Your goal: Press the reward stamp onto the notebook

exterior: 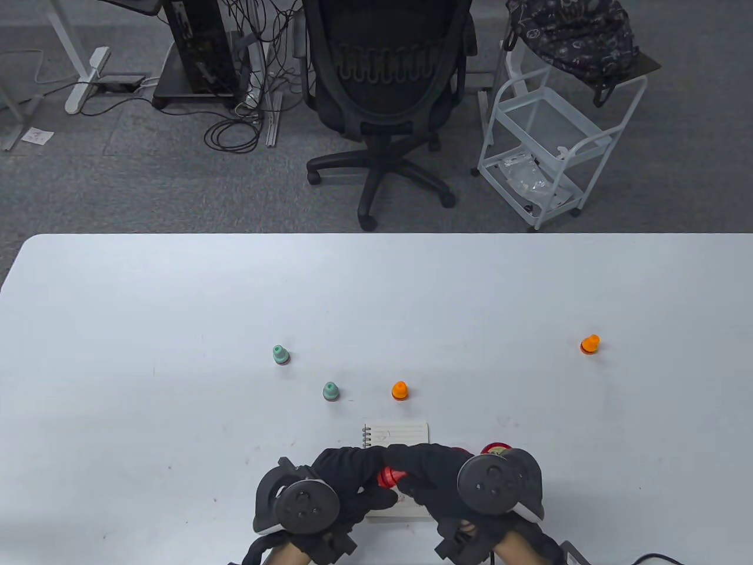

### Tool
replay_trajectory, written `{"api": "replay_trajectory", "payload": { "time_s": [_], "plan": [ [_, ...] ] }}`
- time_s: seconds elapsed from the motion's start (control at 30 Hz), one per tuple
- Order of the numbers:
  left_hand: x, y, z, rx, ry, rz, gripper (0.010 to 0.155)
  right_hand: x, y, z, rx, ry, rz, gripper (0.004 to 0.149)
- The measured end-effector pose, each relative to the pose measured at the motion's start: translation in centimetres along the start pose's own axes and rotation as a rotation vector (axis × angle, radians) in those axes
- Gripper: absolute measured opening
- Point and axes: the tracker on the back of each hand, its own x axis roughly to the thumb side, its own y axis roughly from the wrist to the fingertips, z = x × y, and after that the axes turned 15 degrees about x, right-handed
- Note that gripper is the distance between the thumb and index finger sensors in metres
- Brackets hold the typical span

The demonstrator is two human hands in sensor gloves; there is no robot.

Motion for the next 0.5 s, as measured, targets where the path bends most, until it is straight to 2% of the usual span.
{"api": "replay_trajectory", "payload": {
  "time_s": [0.3, 0.5],
  "plan": [
    [0.2, 0.0, -0.3, -0.039, 0.039, -0.009, 0.068, 1.8, -0.4, 0.3, -0.028, -0.249, -0.033, 0.048],
    [0.2, 0.0, -0.4, -0.049, 0.039, -0.011, 0.068, 2.0, -0.4, 0.4, -0.027, -0.299, -0.033, 0.047]
  ]
}}
